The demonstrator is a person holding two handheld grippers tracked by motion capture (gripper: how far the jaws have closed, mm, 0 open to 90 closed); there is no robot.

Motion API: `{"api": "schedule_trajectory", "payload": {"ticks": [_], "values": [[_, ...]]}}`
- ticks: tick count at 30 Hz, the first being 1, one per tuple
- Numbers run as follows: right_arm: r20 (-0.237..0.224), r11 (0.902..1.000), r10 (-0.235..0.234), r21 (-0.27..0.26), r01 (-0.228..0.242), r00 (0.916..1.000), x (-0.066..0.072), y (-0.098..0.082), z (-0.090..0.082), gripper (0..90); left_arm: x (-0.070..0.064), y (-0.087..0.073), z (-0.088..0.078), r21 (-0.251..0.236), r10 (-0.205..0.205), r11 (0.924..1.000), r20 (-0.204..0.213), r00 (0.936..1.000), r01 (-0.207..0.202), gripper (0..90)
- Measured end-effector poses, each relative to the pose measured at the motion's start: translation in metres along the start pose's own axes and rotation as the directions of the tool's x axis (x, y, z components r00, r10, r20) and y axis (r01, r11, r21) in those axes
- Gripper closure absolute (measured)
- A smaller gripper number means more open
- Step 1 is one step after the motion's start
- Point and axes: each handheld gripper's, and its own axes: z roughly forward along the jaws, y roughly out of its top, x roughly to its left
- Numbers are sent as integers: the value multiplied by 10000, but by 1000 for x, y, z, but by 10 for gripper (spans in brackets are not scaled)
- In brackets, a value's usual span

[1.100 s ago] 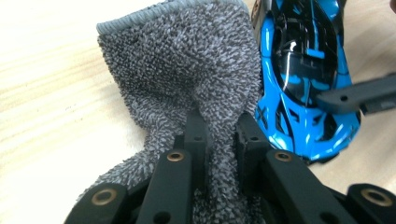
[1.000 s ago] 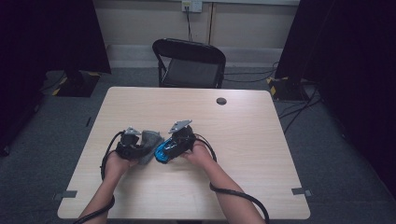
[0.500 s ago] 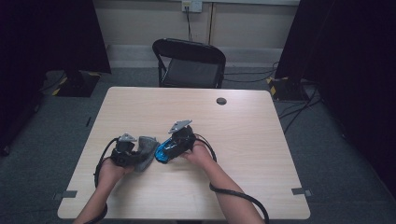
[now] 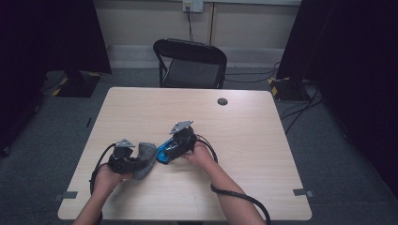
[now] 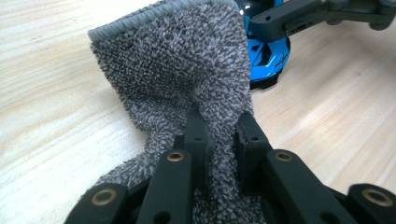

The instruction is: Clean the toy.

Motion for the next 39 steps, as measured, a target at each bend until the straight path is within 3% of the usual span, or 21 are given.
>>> {"api": "schedule_trajectory", "payload": {"ticks": [7,15,23,30,39], "values": [[-4,10000,-19,-42,19,10000,0,0,0,16,6,6,-18,-574,5,9983,-74,10000,-9,782],[-14,10000,12,-97,-12,10000,0,-1,0,16,21,31,-24,-1101,12,9939,-419,9991,-58,779],[-2,10000,21,-71,-21,10000,0,-1,0,16,35,60,0,-1077,419,9930,-598,9973,-482,775],[-11,9999,-4,-129,4,10000,-1,-1,0,16,40,83,23,-1365,377,9896,-544,9978,-448,767],[-29,10000,-10,-98,9,10000,-1,-1,0,16,34,98,56,-1350,545,9890,-478,9974,-605,758]]}}
